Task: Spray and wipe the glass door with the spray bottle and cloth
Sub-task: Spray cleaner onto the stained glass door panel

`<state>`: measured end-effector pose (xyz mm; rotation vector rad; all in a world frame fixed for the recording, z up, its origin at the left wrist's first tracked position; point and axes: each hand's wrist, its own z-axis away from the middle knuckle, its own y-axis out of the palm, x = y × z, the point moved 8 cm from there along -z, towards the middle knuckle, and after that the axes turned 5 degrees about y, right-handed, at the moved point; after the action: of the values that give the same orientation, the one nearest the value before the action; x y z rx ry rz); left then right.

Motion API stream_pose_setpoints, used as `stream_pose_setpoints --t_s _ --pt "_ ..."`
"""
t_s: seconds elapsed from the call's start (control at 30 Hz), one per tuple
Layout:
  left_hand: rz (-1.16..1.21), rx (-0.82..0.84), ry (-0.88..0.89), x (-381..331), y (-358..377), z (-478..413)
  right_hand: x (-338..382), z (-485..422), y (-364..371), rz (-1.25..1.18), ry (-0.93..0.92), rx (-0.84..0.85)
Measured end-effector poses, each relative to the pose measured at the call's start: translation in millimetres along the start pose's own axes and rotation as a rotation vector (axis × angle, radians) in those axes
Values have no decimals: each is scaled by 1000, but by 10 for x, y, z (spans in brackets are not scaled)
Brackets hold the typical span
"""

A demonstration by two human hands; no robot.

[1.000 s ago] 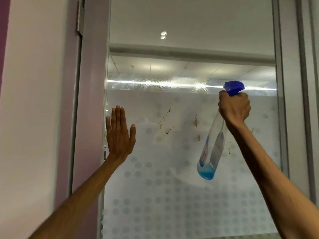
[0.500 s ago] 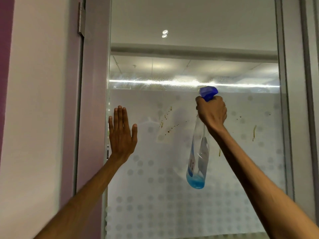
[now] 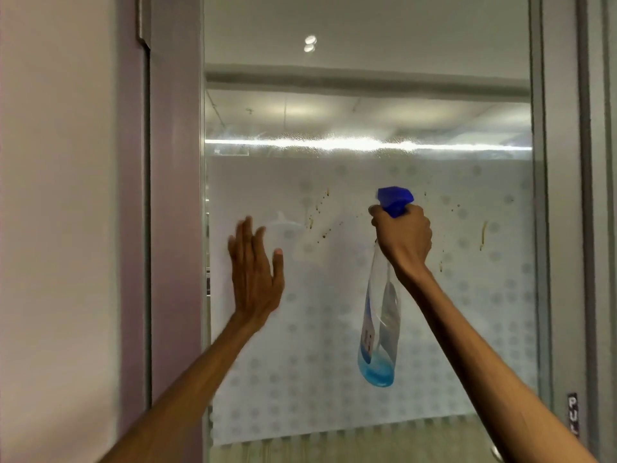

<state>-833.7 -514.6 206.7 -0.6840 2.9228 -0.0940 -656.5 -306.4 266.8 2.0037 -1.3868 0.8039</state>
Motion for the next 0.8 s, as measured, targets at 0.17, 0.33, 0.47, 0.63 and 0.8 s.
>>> stream_pose_setpoints --t_s 0.17,0.33,0.47,0.63,0.8 --pt "331 219 97 -803 489 1223 -725 375 -179 61 164 63" --pt "782 675 -217 -1594 1102 2357 -1334 692 -724 92 182 138" --pt "966 827 -334 -2211 1354 2936 -1668 856 -1375 202 201 135" --pt "1005 1015 -262 -3089 1584 3356 -1967 953 -2312 256 272 56" --pt "1103 1059 -245 -3989 1704 3596 -2133 924 -3259 302 315 -29"
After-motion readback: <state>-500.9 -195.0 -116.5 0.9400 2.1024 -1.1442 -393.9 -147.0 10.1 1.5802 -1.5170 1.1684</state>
